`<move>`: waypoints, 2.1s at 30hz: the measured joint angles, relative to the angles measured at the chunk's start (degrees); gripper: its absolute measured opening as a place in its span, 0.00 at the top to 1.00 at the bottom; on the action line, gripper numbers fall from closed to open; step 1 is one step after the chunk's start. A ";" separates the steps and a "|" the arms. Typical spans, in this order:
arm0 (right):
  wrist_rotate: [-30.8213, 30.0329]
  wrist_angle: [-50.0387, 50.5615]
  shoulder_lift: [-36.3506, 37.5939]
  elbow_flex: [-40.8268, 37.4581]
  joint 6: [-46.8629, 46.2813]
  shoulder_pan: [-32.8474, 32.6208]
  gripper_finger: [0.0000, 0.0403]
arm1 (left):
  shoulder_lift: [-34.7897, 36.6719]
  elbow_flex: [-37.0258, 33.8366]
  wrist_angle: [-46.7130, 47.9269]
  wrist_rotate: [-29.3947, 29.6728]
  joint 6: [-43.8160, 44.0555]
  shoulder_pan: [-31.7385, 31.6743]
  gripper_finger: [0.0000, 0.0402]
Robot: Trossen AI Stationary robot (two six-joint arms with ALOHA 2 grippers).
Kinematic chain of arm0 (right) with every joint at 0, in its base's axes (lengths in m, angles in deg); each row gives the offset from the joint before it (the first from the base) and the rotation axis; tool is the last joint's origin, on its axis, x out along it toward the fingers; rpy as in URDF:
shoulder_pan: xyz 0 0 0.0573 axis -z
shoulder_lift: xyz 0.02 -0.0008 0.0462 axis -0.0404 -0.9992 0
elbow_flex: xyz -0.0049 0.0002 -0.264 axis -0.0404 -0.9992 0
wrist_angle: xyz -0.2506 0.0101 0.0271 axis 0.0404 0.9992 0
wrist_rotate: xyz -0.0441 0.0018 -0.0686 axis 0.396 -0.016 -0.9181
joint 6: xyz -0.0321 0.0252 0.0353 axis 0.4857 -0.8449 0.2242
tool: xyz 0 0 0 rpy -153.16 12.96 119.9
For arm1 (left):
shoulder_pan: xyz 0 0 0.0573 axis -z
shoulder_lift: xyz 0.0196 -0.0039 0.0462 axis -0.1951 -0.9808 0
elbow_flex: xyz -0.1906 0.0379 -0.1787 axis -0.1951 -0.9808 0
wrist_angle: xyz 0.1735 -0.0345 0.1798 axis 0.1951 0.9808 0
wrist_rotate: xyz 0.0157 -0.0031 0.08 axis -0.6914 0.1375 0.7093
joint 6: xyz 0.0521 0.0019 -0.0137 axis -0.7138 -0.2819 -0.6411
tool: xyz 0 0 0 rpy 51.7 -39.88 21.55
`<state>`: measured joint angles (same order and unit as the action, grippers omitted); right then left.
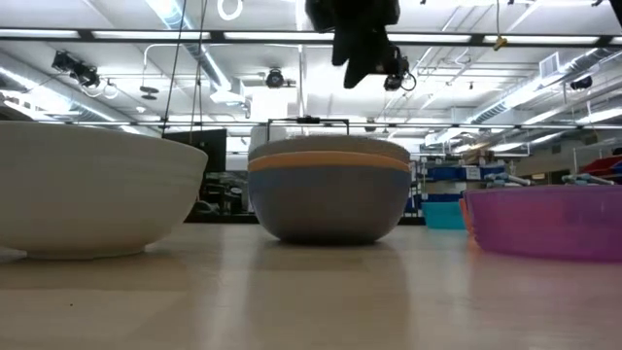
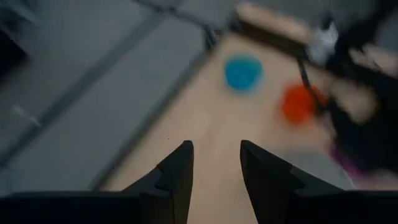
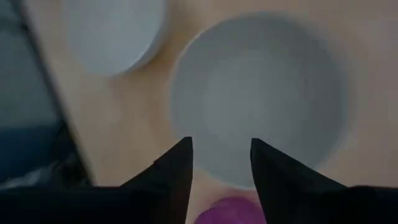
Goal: Nest bowls inside each other
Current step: Stack the gray bowl on top of the other gray bowl
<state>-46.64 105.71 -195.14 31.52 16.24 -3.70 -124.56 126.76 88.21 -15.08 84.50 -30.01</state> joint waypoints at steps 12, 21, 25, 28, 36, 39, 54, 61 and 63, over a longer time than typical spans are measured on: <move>-31.32 5.29 19.24 0.00 -4.87 3.57 0.66 | 5.14 -19.71 11.58 -18.76 2.25 4.61 0.65; -40.52 10.22 29.06 0.02 -12.11 3.58 0.66 | 6.42 -45.06 2.76 -24.73 -13.76 14.01 0.65; -40.42 12.49 29.63 0.02 -13.54 3.58 0.66 | 6.25 -51.63 -7.72 -29.14 -9.41 17.63 0.65; -40.37 13.59 28.91 0.02 -13.81 3.52 0.66 | 5.75 -54.76 -11.81 -28.68 -3.31 19.25 0.65; -38.30 13.97 24.24 0.00 -11.91 3.36 0.67 | 5.03 -59.97 -19.09 -25.25 15.22 22.28 0.65; -36.01 13.92 21.88 0.00 -10.54 3.36 0.67 | 4.34 -61.12 -20.05 -23.63 18.81 23.03 0.65; -28.38 13.05 14.35 0.00 -8.60 3.28 0.67 | 0.51 -61.90 -24.87 -23.50 20.40 24.30 0.65; -28.64 12.92 15.15 0.00 -8.65 3.30 0.67 | -5.23 -61.90 -26.43 -25.02 18.29 24.41 0.65; -28.63 12.97 15.37 0.00 -8.67 3.34 0.67 | -6.76 -61.90 -27.33 -25.54 18.11 24.41 0.65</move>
<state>-75.27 118.69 -179.76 31.52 7.57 -0.36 -131.32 64.86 60.88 -40.62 102.60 -5.60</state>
